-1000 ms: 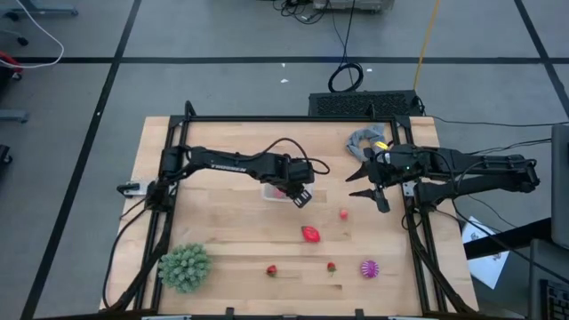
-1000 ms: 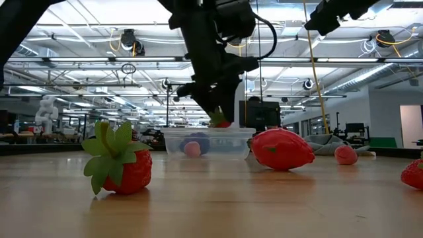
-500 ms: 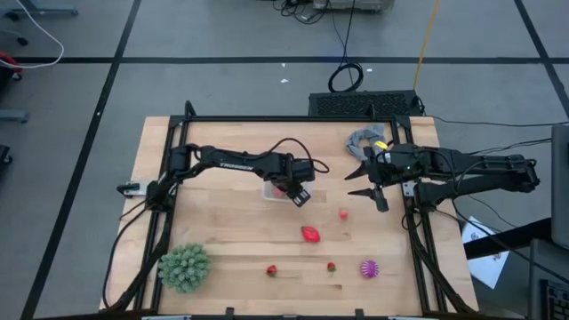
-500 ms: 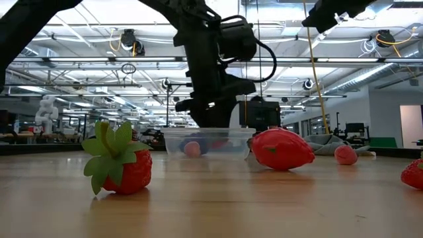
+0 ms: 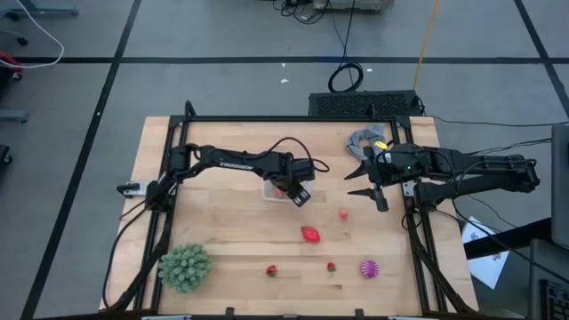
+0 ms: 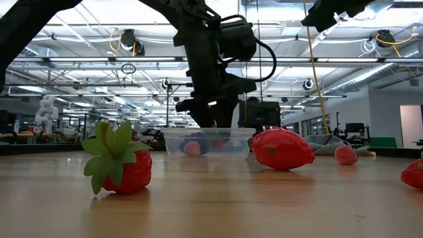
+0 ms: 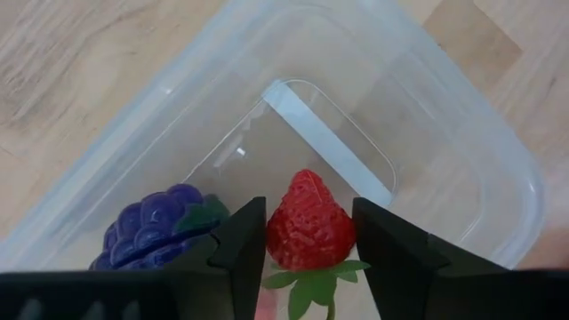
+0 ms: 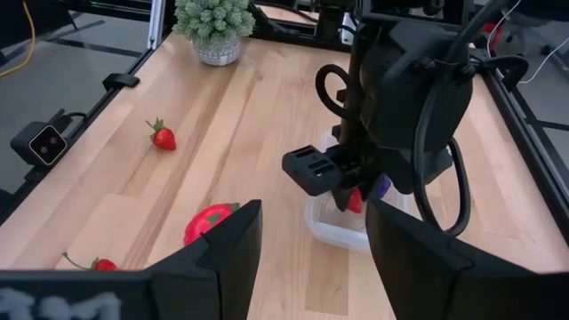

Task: Pick and placing Produce into tupperware
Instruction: Put the left strawberry into the transparent bin, then put the apricot into the transparent bin

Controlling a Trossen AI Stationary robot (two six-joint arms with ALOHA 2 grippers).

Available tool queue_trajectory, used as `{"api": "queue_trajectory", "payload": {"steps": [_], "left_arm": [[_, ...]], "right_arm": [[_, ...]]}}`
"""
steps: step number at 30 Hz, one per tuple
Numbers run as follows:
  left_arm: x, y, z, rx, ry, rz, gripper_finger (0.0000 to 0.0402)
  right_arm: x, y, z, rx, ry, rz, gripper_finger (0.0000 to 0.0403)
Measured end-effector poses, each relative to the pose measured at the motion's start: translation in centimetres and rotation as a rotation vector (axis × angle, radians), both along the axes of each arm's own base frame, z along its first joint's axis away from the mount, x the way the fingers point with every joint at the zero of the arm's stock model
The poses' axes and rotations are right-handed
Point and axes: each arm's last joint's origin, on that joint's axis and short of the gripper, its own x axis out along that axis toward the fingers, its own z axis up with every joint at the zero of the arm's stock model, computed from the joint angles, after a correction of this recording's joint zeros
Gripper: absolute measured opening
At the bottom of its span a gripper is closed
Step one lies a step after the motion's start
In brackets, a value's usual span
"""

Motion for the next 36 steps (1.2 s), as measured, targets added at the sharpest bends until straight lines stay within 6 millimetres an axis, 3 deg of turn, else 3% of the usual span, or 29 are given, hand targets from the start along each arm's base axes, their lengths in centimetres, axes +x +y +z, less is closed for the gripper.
{"api": "queue_trajectory", "payload": {"steps": [12,15,18,22,26,32,36], "left_arm": [[0.0,0.0,0.1,0.0,-0.004,0.001,0.023],[-0.1,0.0,1.9,0.007,-0.038,-0.012,0.0236],[-0.4,0.1,5.9,0.046,-0.117,-0.035,0.0236],[-2.6,0.3,10.7,0.222,-0.079,0.006,0.0236],[-6.2,0.9,13.5,0.324,0.047,0.142,0.0237],[-9.9,1.1,13.9,0.293,0.289,0.348,0.0237],[-9.9,1.0,13.4,0.277,0.298,0.366,0.0237]], "right_arm": [[0.0,0.0,0.0,0.002,0.001,-0.001,0.0192],[0.0,0.0,0.0,0.002,0.001,-0.001,0.0192],[0.0,0.0,0.0,0.004,0.001,-0.001,0.0192],[0.0,0.0,0.0,0.049,0.012,-0.019,0.0192],[-0.2,0.3,-0.3,0.064,0.046,-0.009,0.0192],[0.3,1.8,-2.3,0.08,0.052,0.075,0.0192],[1.0,3.3,-5.0,0.145,0.095,0.166,0.0192]]}}
